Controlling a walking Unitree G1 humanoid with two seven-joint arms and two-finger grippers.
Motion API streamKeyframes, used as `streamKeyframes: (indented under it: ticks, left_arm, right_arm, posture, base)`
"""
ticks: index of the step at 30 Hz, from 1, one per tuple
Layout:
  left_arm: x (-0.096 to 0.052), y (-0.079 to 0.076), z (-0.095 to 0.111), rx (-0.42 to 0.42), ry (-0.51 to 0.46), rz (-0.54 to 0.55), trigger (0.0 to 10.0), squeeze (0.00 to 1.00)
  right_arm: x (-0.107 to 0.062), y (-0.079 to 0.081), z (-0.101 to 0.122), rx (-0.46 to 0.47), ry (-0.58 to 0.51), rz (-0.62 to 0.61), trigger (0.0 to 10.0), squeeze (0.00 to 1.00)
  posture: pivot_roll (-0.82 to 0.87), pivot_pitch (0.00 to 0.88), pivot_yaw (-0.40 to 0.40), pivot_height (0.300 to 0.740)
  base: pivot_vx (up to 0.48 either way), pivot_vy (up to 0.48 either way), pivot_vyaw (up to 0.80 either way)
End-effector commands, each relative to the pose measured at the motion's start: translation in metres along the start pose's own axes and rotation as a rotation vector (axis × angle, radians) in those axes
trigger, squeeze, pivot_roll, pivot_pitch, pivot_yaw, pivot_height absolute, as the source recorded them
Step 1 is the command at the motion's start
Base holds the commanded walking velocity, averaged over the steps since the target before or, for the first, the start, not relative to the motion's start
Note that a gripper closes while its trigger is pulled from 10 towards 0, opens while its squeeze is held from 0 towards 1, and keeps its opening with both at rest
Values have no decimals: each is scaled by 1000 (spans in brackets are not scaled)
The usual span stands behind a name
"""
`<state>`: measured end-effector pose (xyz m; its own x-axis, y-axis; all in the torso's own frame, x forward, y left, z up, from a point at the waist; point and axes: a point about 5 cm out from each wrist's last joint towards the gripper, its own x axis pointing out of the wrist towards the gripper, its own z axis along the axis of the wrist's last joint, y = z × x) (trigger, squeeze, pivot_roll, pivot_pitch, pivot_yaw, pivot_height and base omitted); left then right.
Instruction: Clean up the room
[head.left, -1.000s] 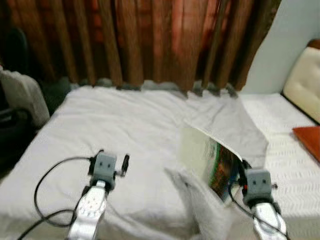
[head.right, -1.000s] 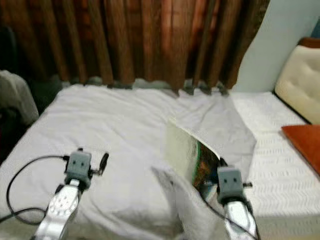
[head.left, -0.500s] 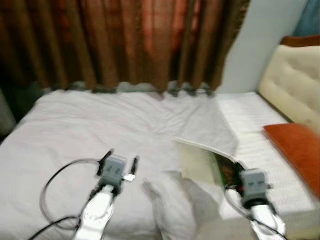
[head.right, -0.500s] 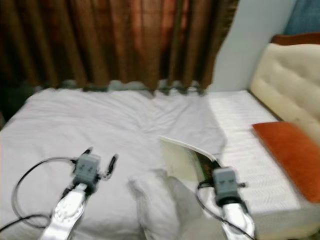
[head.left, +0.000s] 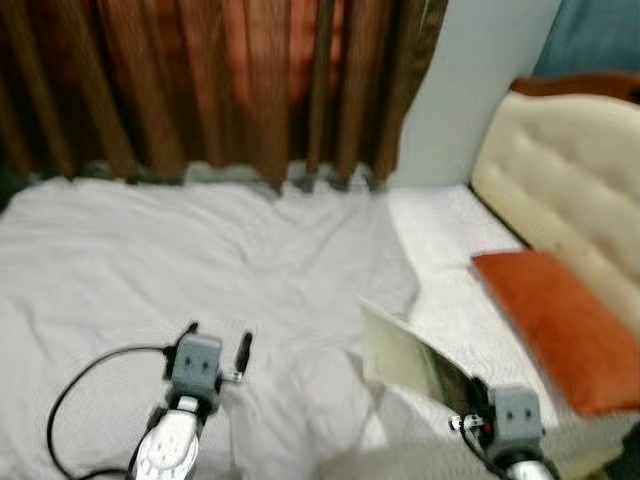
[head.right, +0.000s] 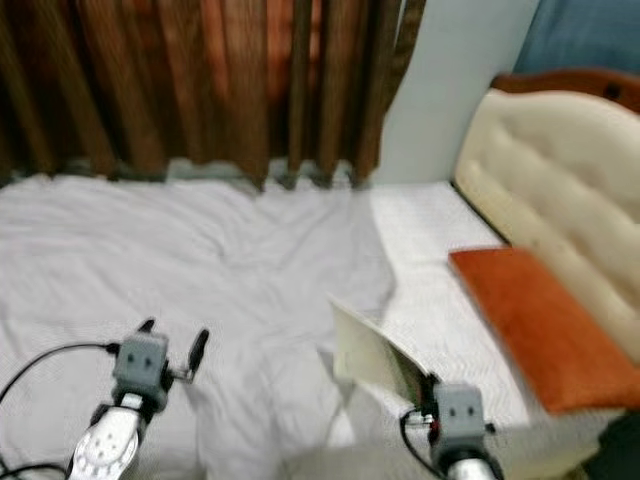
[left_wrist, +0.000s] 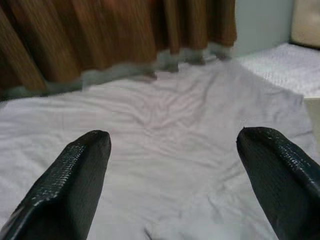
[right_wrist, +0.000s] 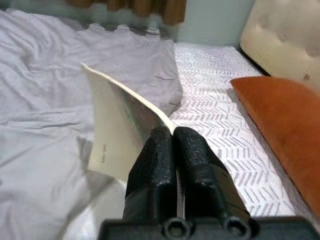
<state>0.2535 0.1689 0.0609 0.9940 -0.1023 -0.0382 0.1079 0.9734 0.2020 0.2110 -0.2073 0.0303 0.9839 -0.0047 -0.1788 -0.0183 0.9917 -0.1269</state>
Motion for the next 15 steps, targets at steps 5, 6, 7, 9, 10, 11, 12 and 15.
streamKeyframes:
  ticks: [5, 6, 7, 9, 10, 11, 12, 15]
  left_arm:
    - [10, -16, 18, -8, -56, -38, 10000, 0]
    - [11, -14, 17, -8, -49, -30, 10000, 0]
    - [12, -13, 17, -8, -43, -25, 10000, 0]
    - [12, -9, 16, -13, -29, -15, 10000, 0]
    - [12, -7, 15, -18, -21, -6, 10000, 0]
    - [12, -4, 13, -17, -7, 5, 10000, 0]
    - [13, -3, 12, -15, -4, 10, 10000, 0]
    - [14, -3, 12, -8, -2, 16, 10000, 0]
  right_arm:
    - [17, -12, 17, 14, -61, -23, 0, 0]
    - [19, -12, 18, 15, -63, -21, 0, 0]
    - [20, -12, 18, 19, -64, -18, 0, 0]
    - [21, -11, 19, 24, -61, -9, 0, 0]
    - [21, -11, 18, 29, -59, -6, 0, 0]
    - [22, -10, 18, 36, -57, 0, 0, 0]
    - [22, -9, 18, 43, -58, 5, 0, 0]
    - [24, -5, 19, 54, -63, 24, 0, 0]
  posture:
    - [7, 0, -74, 740]
    - [10, 0, -76, 740]
    - [10, 0, -76, 740]
    - [16, 0, -81, 740]
    - [16, 0, -83, 740]
    - [18, 0, -85, 740]
    - [18, 0, -85, 740]
    - [18, 0, -87, 740]
  base:
    - [266, -398, 0]
    - [266, -394, 0]
    - [262, -398, 0]
    - [264, -398, 0]
    - [266, -398, 0]
    - [262, -398, 0]
    - [266, -398, 0]
    - [266, -398, 0]
